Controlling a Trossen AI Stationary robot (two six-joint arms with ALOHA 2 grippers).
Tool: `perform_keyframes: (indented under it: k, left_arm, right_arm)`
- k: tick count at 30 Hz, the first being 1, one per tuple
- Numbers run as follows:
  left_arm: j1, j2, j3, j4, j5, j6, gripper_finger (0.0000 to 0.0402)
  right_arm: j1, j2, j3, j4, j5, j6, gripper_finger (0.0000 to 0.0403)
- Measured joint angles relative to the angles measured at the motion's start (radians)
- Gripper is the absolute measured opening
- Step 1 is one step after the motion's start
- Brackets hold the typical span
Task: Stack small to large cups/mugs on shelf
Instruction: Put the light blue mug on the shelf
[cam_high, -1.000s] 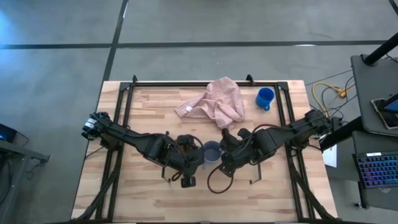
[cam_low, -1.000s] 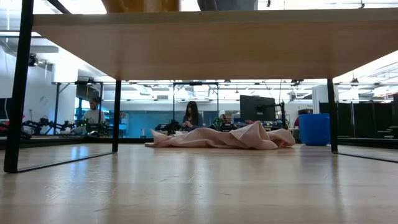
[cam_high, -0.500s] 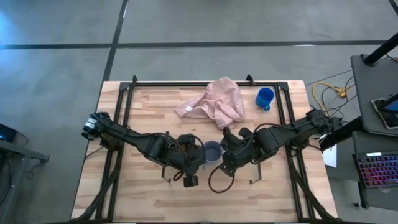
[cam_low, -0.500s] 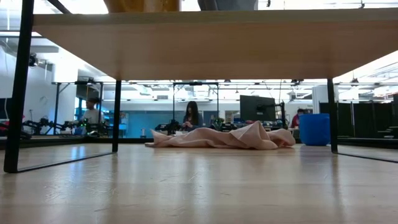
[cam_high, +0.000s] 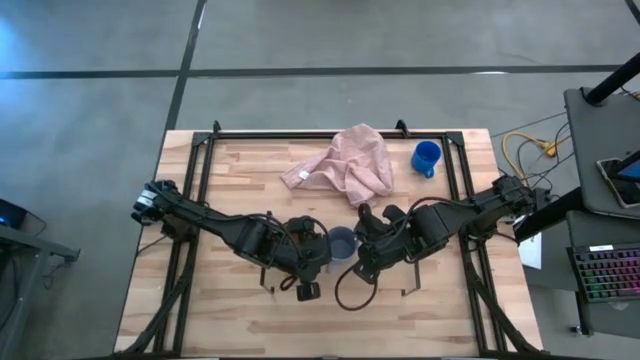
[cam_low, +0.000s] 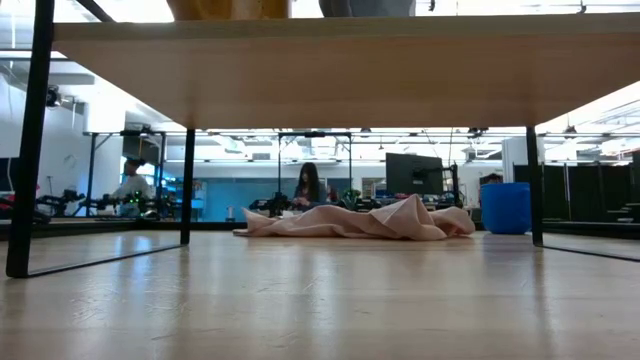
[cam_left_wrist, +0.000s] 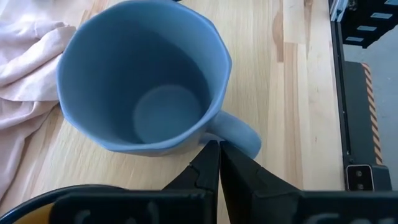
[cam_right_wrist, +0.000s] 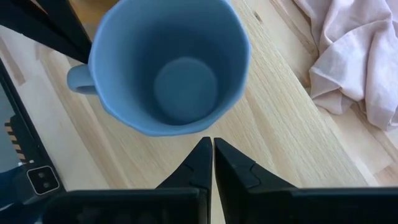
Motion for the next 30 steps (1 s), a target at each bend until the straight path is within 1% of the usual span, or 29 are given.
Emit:
perform_keyframes:
  k: [10,30]
  left_arm:
    - [0.000,0.001,-0.005,0.069,0.007,-0.002,0.0000]
    - [0.000,0.001,-0.038,0.087,0.031,-0.027,0.0000]
  right_arm:
    - [0.000,0.000,-0.018,0.016,0.001,-0.010,0.0008]
    - [-0.015,0.000,-0.033,0.028,0.001,-0.054,0.0008]
